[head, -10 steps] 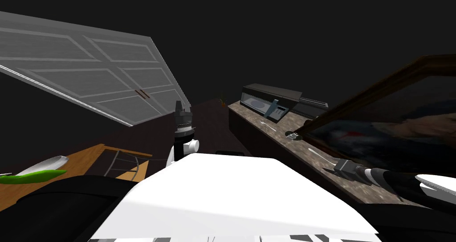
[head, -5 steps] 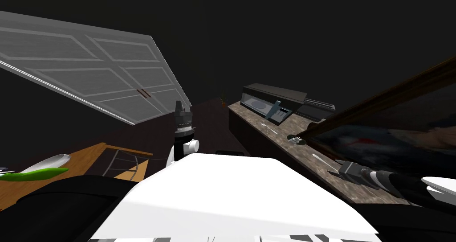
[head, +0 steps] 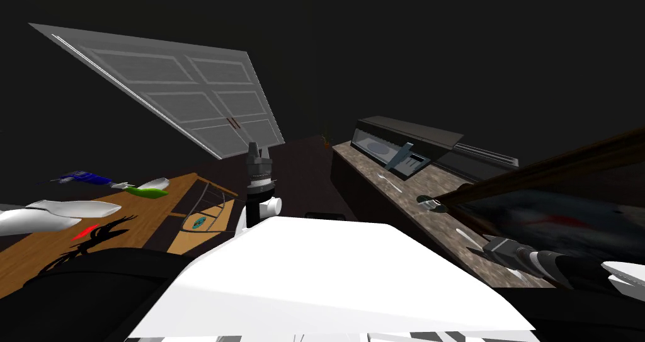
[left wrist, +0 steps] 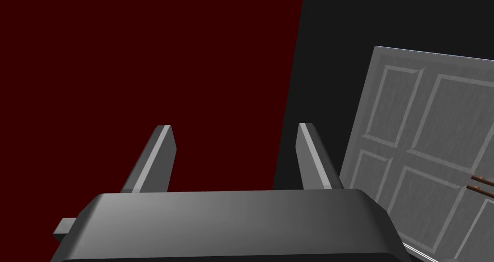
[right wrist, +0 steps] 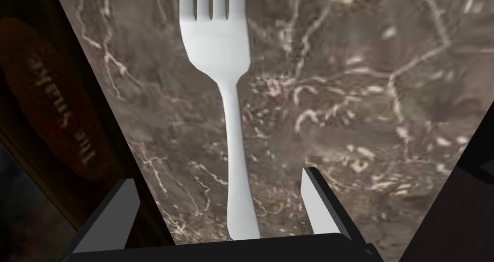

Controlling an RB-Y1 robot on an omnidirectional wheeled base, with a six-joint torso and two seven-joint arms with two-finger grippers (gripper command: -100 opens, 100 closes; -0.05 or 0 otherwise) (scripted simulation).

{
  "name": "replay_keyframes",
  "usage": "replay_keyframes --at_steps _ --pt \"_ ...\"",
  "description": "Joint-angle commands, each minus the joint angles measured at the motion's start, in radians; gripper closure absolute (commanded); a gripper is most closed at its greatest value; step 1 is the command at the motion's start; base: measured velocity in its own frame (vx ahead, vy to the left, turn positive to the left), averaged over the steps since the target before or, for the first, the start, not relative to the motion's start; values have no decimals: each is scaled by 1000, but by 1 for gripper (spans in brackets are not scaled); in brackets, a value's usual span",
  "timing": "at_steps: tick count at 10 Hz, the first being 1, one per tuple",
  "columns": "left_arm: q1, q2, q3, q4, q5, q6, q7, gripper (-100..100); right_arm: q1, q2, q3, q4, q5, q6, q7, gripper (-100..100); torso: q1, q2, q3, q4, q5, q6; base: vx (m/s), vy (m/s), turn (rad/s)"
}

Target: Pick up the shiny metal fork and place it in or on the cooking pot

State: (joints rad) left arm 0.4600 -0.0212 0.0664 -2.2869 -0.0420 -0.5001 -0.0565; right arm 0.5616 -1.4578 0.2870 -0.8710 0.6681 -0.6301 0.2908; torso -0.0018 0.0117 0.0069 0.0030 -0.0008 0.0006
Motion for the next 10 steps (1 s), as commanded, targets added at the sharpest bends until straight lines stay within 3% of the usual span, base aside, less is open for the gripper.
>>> replay_keyframes --at_steps 1,3,4,8,9,10 --pt "0 0 0 0 0 0 0 0 -1 9 12 10 -1 15 -30 -100 0 0 0 0 0 0 -143 -15 178" --pt "0 0 0 0 0 0 0 0 -13 16 19 24 3 11 -30 -100 1 -3 -1 0 0 0 -84 -1 144" --pt "0 0 0 0 0 0 0 0 -14 17 19 25 3 13 -34 100 0 -6 -3 -1 -1 1 -10 0 -12" --pt "1 0 0 0 0 0 0 0 -13 17 20 24 3 12 -32 100 0 -11 -6 -2 -1 1 -1 0 1" --pt "1 0 0 0 0 0 0 0 -13 17 20 24 3 12 -32 0 0 -11 -6 -2 -1 1 0 0 0" --pt "1 0 0 0 0 0 0 0 0 3 6 3 0 8 -16 100 0 -11 -6 -2 0 1 80 12 -260"
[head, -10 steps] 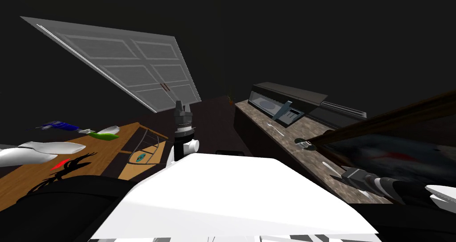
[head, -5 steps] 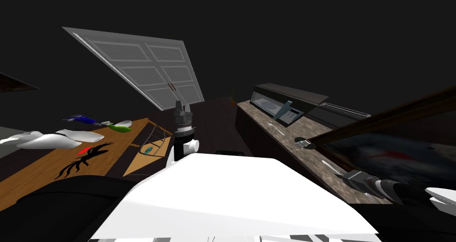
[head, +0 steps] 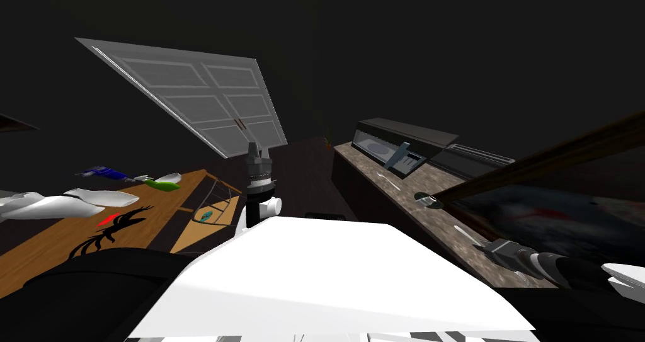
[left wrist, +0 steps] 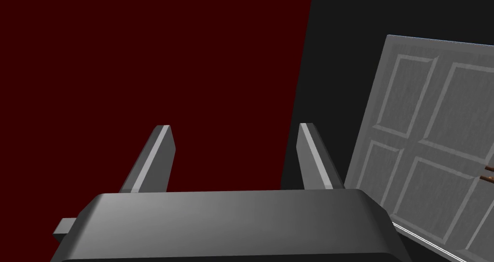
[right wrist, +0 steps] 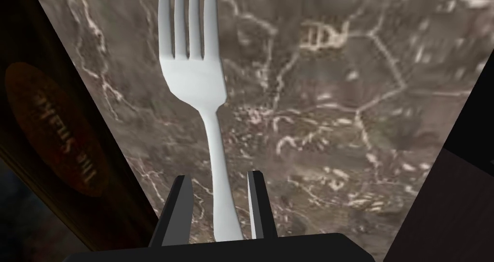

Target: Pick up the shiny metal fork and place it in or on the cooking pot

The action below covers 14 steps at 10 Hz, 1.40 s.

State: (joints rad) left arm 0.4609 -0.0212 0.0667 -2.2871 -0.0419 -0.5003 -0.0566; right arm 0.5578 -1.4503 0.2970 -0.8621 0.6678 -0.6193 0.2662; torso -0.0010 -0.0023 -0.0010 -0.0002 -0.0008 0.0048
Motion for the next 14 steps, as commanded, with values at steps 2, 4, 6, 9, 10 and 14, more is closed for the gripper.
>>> replay_keyframes --at_steps 2,4,6,9,10,14 --pt "0 0 0 0 0 0 0 0 5 -16 -16 -20 2 -17 37 100 0 -3 -2 -1 0 0 154 13 -332" --pt "0 0 0 0 0 0 0 0 8 -33 -35 -41 6 -39 79 100 1 -7 -4 -1 0 -1 179 27 -325" --pt "0 0 0 0 0 0 0 0 10 -44 -47 -54 8 -53 107 100 1 -8 -4 -1 0 -3 139 23 -219" --pt "0 0 0 0 0 0 0 0 22 -72 -38 -38 -9 -44 71 100 -1 0 0 0 0 -4 10 7 -22" --pt "0 0 0 0 0 0 0 0 28 -84 -37 -34 -16 -44 62 100 -1 4 2 1 1 -2 -58 8 -64" --pt "-1 0 0 0 0 0 0 0 63 -159 -33 -9 -56 -44 8 100 -2 11 6 3 1 0 -83 -20 -55"
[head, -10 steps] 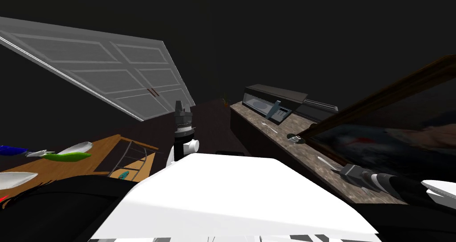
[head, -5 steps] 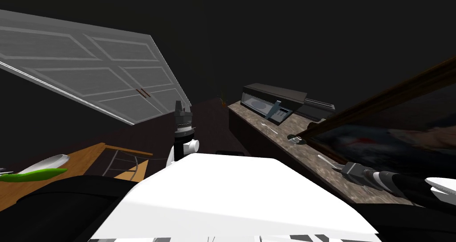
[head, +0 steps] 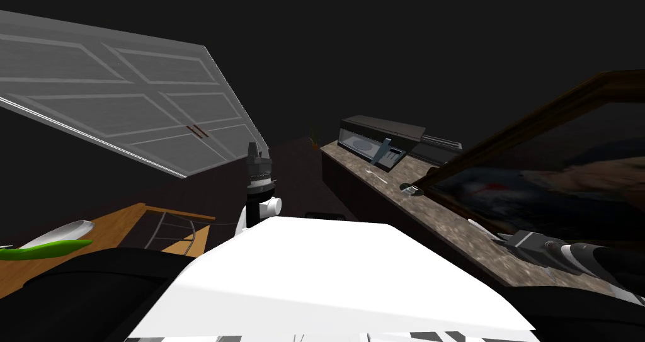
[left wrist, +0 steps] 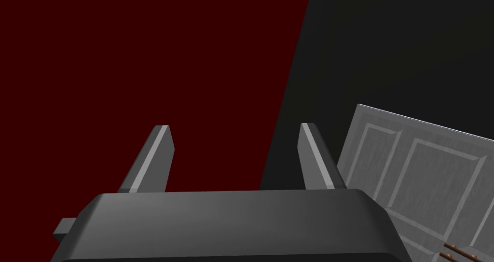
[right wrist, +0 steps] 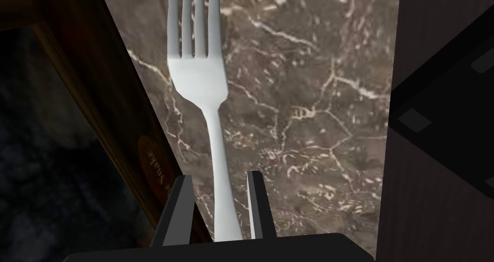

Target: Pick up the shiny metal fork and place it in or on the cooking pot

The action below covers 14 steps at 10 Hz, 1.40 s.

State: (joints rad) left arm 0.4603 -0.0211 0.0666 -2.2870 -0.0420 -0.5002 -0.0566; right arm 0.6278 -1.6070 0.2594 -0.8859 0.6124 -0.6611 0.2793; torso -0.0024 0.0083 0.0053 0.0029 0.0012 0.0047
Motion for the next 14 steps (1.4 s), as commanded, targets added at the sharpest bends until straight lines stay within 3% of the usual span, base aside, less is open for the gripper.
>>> replay_keyframes --at_steps 1,3,5,8,9,13,14 --pt "0 0 0 0 0 0 0 0 7 -35 5 25 -17 -4 -28 100 0 0 0 0 0 0 -85 -41 -57" --pt "0 0 0 0 0 0 0 0 7 -35 5 25 -17 -4 -28 100 -1 0 0 0 0 0 -48 -29 -20" --pt "0 0 0 0 0 0 0 0 31 -95 7 43 -48 -11 -69 100 1 -2 -1 0 0 0 -67 -33 -68" --pt "0 0 0 0 0 0 0 0 47 -145 5 54 -70 -26 -98 100 -3 1 1 0 0 0 -85 -84 -53" --pt "0 0 0 0 0 0 0 0 50 -172 -2 55 -76 -48 -108 100 -3 0 0 0 0 0 -104 -142 -59" --pt "0 0 0 0 0 0 0 0 46 -193 -14 50 -72 -80 -107 100 -8 -3 -2 -1 -2 -2 -55 -154 -15" --pt "0 0 0 0 0 0 0 0 41 -205 -25 44 -65 -105 -103 100 -6 -4 -2 -1 -2 -2 -65 -163 -22"
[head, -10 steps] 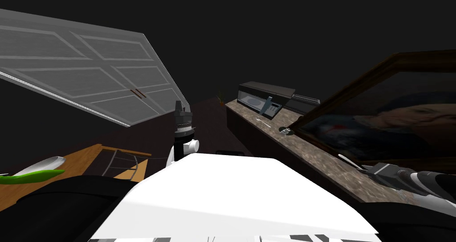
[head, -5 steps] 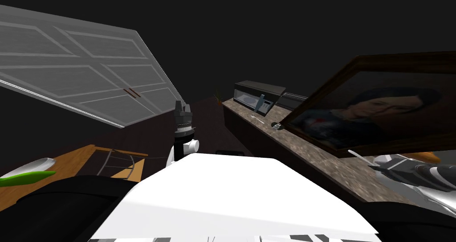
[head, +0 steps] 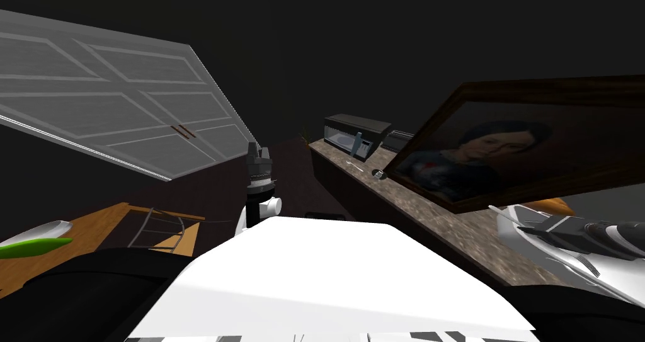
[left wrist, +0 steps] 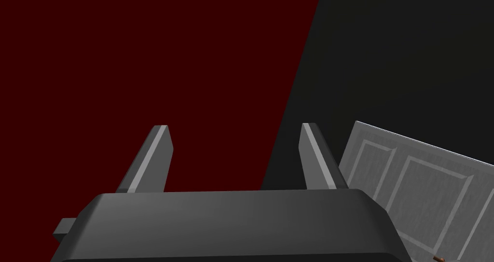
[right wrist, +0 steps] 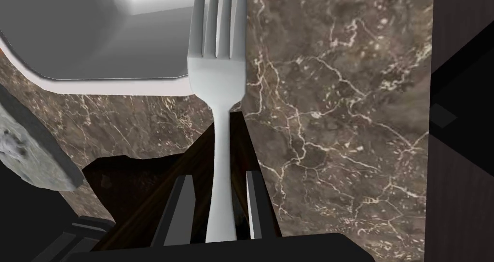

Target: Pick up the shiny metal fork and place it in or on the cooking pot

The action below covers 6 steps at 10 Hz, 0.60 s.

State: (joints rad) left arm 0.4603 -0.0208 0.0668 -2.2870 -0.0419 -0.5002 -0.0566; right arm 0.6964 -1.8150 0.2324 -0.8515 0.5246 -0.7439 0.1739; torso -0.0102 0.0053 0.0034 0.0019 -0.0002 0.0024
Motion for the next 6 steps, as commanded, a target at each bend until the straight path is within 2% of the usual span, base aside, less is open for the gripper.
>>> replay_keyframes --at_steps 1,3,6 --pt "0 0 0 0 0 0 0 0 -28 3 2 10 23 -22 3 100 0 0 0 0 0 0 -73 -168 2" --pt "0 0 0 0 0 0 0 0 -34 -8 -10 3 31 -49 10 100 2 0 0 0 0 0 -57 -134 -11" --pt "0 0 0 0 0 0 0 0 -46 -23 -30 -9 47 -93 24 100 -7 0 0 0 0 0 -77 -207 -3"
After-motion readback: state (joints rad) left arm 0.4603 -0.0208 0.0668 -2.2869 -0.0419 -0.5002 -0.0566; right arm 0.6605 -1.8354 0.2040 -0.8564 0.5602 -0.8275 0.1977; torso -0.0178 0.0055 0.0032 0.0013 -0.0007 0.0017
